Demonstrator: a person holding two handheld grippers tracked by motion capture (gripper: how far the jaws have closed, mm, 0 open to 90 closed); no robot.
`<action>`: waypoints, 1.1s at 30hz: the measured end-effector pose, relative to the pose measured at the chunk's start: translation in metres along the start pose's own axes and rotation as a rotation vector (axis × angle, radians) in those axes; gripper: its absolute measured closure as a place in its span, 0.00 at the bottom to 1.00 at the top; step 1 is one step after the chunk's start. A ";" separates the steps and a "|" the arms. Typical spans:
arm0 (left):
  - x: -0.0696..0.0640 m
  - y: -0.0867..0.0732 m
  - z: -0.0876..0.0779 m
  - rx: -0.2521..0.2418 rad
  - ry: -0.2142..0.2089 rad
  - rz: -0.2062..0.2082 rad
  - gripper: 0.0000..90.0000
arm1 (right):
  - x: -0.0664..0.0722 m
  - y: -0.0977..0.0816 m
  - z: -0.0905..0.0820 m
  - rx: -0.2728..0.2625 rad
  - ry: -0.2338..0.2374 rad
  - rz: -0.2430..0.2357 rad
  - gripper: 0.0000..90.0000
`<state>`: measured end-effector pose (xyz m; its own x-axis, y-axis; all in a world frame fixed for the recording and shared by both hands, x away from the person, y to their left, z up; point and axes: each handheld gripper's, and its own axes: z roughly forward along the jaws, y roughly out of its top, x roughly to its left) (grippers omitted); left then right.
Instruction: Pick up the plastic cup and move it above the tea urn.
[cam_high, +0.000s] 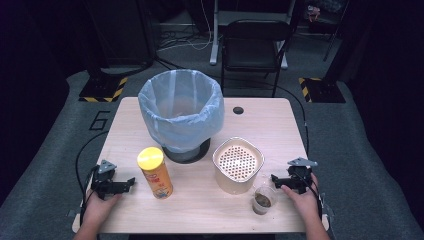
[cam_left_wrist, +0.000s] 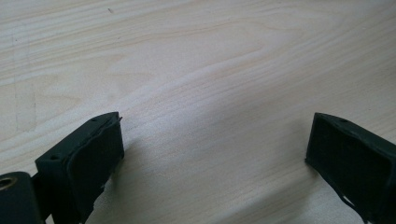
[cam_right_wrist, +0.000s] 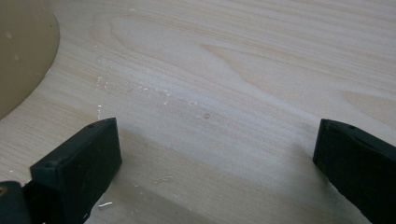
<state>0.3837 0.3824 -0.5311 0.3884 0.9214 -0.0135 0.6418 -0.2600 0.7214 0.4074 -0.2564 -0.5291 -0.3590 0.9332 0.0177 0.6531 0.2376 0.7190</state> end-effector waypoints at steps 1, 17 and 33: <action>0.000 0.000 0.000 0.000 0.000 0.000 0.04 | 0.000 0.000 0.000 0.000 0.000 -0.001 0.01; -0.001 -0.001 0.001 -0.017 0.008 -0.007 0.04 | -0.002 -0.002 -0.010 -0.027 0.002 -0.002 0.33; -0.001 -0.001 0.001 -0.010 0.018 -0.006 0.04 | 0.012 0.023 -0.056 -0.076 0.070 0.062 0.40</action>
<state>0.3832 0.3812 -0.5319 0.3729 0.9279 -0.0051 0.6371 -0.2520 0.7284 0.3802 -0.2548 -0.4733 -0.3669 0.9237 0.1100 0.6241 0.1567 0.7654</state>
